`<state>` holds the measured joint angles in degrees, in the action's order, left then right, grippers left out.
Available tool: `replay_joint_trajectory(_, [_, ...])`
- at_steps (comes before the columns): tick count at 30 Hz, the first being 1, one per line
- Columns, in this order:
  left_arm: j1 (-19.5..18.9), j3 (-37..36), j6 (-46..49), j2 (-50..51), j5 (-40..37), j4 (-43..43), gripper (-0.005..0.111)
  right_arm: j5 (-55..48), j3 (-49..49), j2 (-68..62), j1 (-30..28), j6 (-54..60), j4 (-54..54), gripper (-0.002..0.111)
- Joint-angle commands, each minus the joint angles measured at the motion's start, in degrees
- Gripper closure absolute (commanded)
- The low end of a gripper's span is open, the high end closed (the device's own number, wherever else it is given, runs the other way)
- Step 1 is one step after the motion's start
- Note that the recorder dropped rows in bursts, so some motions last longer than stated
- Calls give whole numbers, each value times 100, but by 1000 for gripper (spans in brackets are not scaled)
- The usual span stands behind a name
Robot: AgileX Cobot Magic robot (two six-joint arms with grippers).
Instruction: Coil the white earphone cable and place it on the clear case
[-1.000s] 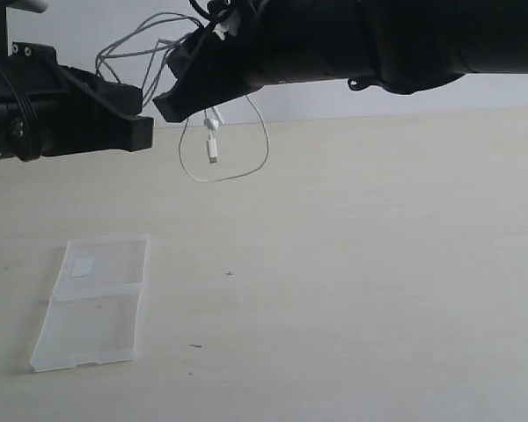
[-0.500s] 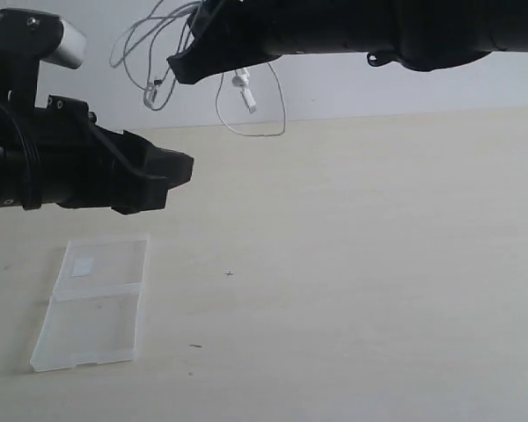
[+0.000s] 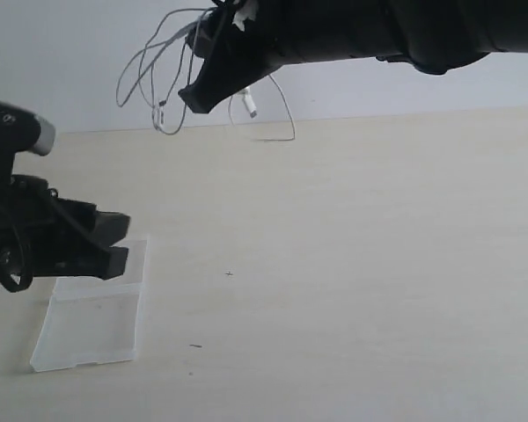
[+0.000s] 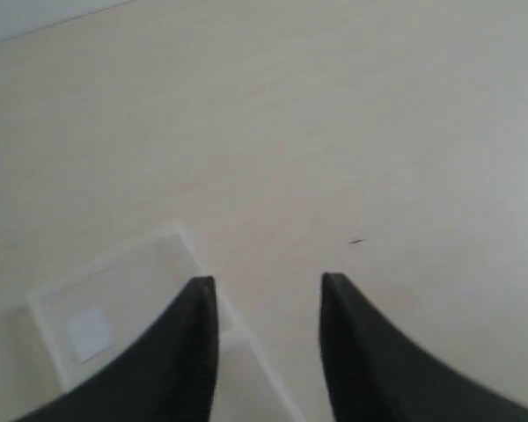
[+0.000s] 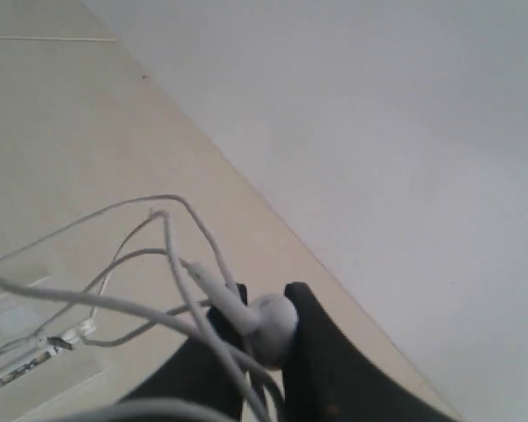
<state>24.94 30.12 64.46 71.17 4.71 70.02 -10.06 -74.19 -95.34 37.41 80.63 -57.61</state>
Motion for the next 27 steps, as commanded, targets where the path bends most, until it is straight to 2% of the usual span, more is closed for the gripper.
replay_joint_trajectory(1, [12, -416, 9, -20, 1552, 919, 98, -1032, -227, 62, -7, -2298, 2152, 108])
replay_joint_trajectory(2, [12, -486, 86, -20, 1928, 1237, 107, -1325, -320, 62, -7, -2839, 2630, 108])
replay_joint_trajectory(4, [12, -549, 457, -20, 2404, 1605, 107, -1764, -525, 52, 62, -3743, 3305, 108])
replay_joint_trajectory(6, [12, -549, 943, -20, 2736, 1884, 107, -2114, -756, 52, 181, -4106, 3669, 108])
replay_joint_trajectory(9, [12, -549, 1181, -20, 3027, 2043, 107, -2606, -1136, -100, 414, -4263, 3740, 108])
replay_joint_trajectory(12, [-217, -549, 1450, -33, 3022, 2319, 107, -3193, -1643, -452, 592, -4668, 3754, 108])
replay_joint_trajectory(15, [-826, -549, 1957, -161, 2828, 2992, 107, -3874, -2314, -964, 590, -5259, 3859, 108])
replay_joint_trajectory(21, [-2663, -596, 2218, -738, 383, 2992, 107, -5129, -3559, -1863, 590, -5669, 4007, 108])
replay_joint_trajectory(24, [-3556, -608, 2410, -810, -153, 2992, 107, -5729, -4200, -2292, 590, -5829, 3765, 108])
replay_joint_trajectory(27, [-4181, -629, 2216, -761, -556, 2992, 107, -5990, -4813, -2730, 691, -6031, 3649, 108])
